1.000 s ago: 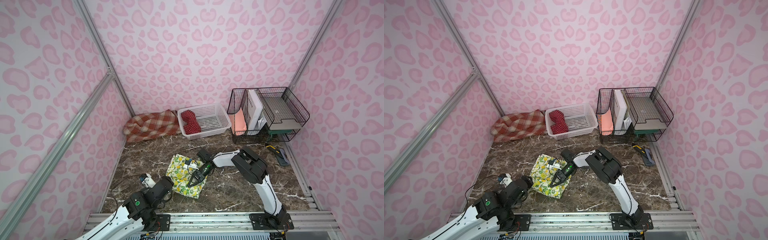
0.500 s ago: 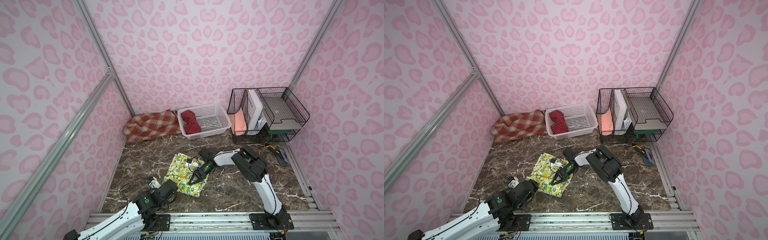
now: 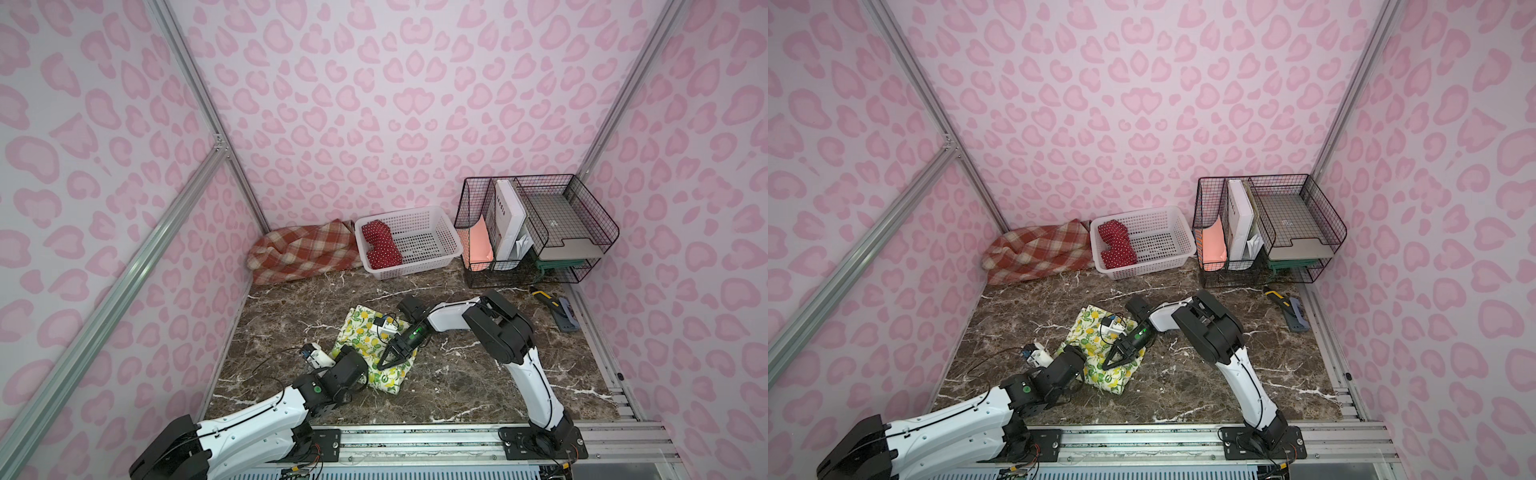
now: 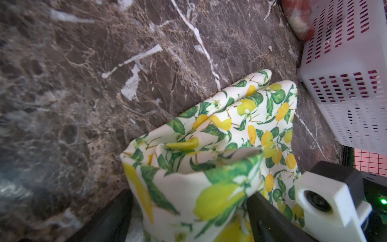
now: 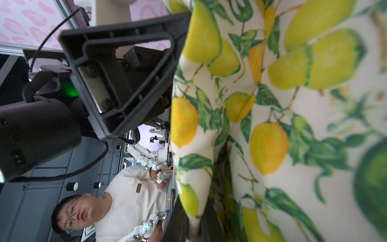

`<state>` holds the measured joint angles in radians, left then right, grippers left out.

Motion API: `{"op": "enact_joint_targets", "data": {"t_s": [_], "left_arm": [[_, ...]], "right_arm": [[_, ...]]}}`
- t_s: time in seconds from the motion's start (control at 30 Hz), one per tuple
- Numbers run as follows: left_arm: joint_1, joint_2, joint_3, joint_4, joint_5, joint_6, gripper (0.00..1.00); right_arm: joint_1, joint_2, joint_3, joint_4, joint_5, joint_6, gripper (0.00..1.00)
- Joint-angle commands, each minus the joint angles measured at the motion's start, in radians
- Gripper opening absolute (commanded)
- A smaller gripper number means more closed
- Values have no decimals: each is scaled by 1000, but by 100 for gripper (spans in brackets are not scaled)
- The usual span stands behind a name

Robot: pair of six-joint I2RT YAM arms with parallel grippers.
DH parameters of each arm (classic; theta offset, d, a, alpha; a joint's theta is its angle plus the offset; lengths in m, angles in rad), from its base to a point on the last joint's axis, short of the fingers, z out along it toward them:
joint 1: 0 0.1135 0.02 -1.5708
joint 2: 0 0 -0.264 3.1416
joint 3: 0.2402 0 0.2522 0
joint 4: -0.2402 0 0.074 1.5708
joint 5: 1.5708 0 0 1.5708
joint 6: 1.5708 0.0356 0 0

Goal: Roll up the skirts
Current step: Roll the skirt at the center of the board.

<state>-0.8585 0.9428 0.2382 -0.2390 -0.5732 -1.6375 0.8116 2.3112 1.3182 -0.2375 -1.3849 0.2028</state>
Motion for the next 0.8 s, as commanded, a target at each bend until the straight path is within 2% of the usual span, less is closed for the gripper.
{"op": "enact_joint_targets", "data": {"t_s": [0.0, 0.07, 0.2, 0.37, 0.4, 0.43, 0.47, 0.6, 0.63, 0.73, 0.77], "left_arm": [[1, 50, -61, -87, 241, -30, 86], [0, 70, -78, -62, 234, -21, 81], [2, 82, -86, -16, 203, 31, 60], [1, 42, -76, 25, 86, 103, 43], [1, 35, -75, 48, 63, 120, 34], [1, 30, -63, 41, 38, 118, 5], [1, 34, -42, 11, 11, 101, 0], [1, 68, 3, 55, -34, 187, 0], [0, 79, 23, 51, -28, 204, 0], [1, 96, 77, -24, -8, 214, 0], [1, 98, 93, -65, 0, 198, 0]], "right_arm": [[-13, 25, -22, -27, 253, -56, 0], [-15, 20, -25, -20, 245, -53, 0], [-23, 20, -28, -7, 232, -38, 0], [-17, 13, -27, -27, 227, -60, 0], [-13, 13, -24, -35, 225, -66, 0], [-10, 13, -23, -41, 220, -75, 0], [-7, 11, -23, -44, 218, -78, 0], [6, 5, -19, -73, 232, -92, 0], [8, -1, -23, -79, 242, -92, 5], [11, -70, -70, -69, 342, -45, 35], [11, -117, -101, -61, 394, -25, 39]]}}
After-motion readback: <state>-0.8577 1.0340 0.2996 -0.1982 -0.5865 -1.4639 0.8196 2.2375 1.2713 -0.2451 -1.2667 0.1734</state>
